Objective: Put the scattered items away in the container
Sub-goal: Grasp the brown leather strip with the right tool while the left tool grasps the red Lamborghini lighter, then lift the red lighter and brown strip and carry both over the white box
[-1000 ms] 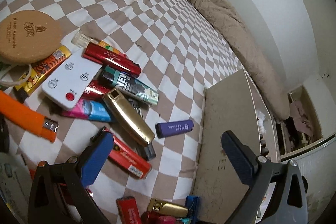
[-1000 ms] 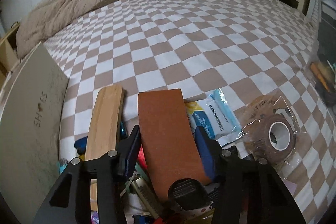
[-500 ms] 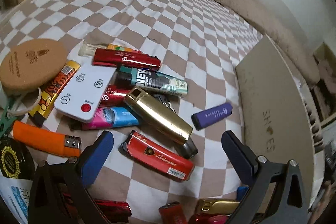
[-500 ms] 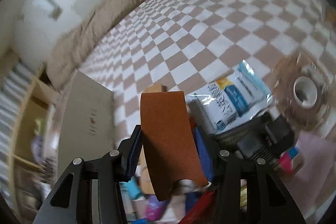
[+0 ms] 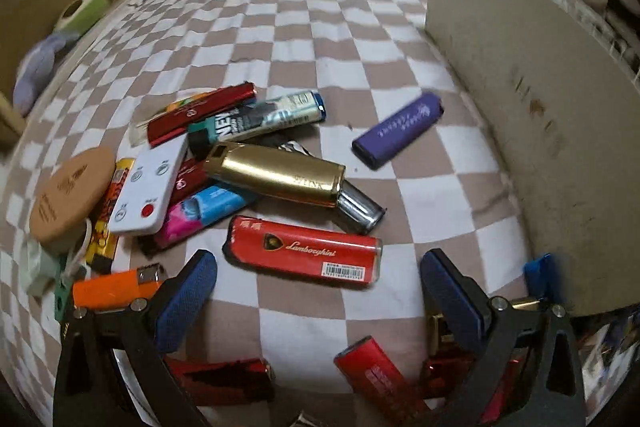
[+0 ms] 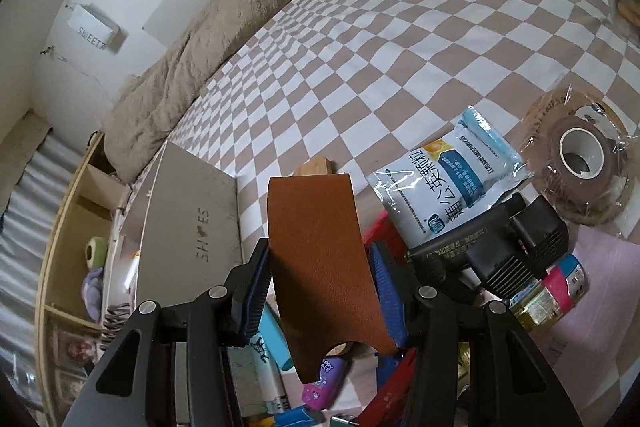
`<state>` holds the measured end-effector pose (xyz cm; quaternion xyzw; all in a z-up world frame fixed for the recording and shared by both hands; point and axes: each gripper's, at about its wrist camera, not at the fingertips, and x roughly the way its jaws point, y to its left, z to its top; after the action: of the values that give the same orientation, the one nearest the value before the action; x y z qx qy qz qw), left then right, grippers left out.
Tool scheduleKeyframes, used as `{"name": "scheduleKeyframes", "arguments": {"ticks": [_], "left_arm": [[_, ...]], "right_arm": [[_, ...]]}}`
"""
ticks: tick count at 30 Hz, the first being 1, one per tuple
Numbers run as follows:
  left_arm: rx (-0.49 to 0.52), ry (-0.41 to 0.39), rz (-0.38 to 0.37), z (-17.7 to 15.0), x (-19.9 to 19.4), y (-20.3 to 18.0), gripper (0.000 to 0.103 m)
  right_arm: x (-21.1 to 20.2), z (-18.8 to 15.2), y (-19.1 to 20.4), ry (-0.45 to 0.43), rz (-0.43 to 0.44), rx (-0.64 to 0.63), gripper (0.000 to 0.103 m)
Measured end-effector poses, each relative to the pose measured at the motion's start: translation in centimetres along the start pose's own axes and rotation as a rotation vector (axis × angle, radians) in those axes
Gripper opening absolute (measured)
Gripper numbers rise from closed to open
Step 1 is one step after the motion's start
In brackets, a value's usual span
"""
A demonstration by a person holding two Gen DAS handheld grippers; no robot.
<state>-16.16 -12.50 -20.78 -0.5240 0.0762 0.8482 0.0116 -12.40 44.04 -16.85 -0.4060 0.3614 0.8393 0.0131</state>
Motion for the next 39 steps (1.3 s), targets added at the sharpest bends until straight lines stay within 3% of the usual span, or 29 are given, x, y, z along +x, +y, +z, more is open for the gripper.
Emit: {"name": "scheduleKeyframes", "arguments": {"ticks": [3, 7, 14, 21, 30, 39], "left_arm": [[0.001, -0.007, 0.023, 0.2, 0.0, 0.2, 0.097], [-0.016, -0.021, 0.03, 0.3, -0.2, 0.6, 0.078], [-0.023, -0.031, 0.06, 0.0, -0.7, 0.4, 0.077], [-0.124, -0.071, 0.126, 0.0, -2.0, 1.1, 0.077], [-0.251, -0.215, 0.062, 0.3, -5.8, 1.9, 0.077], [-0.259, -0.322, -0.006, 0.8, -8.9, 0.2, 0.077]], "right_arm": [[0.1, 0.1, 0.0, 0.009, -0.001, 0.007, 0.05], [0.0, 0.0, -0.1, 0.014, 0.001, 0.005, 0.05], [-0.2, -0.4, 0.2, 0.004, -0.018, -0.005, 0.05], [-0.6, -0.7, 0.7, -0.011, -0.027, -0.016, 0.05], [-1.9, -0.9, 1.4, -0.044, 0.021, -0.017, 0.05], [-3.7, -0.9, 2.6, -0.105, 0.085, -0.026, 0.05]]}}
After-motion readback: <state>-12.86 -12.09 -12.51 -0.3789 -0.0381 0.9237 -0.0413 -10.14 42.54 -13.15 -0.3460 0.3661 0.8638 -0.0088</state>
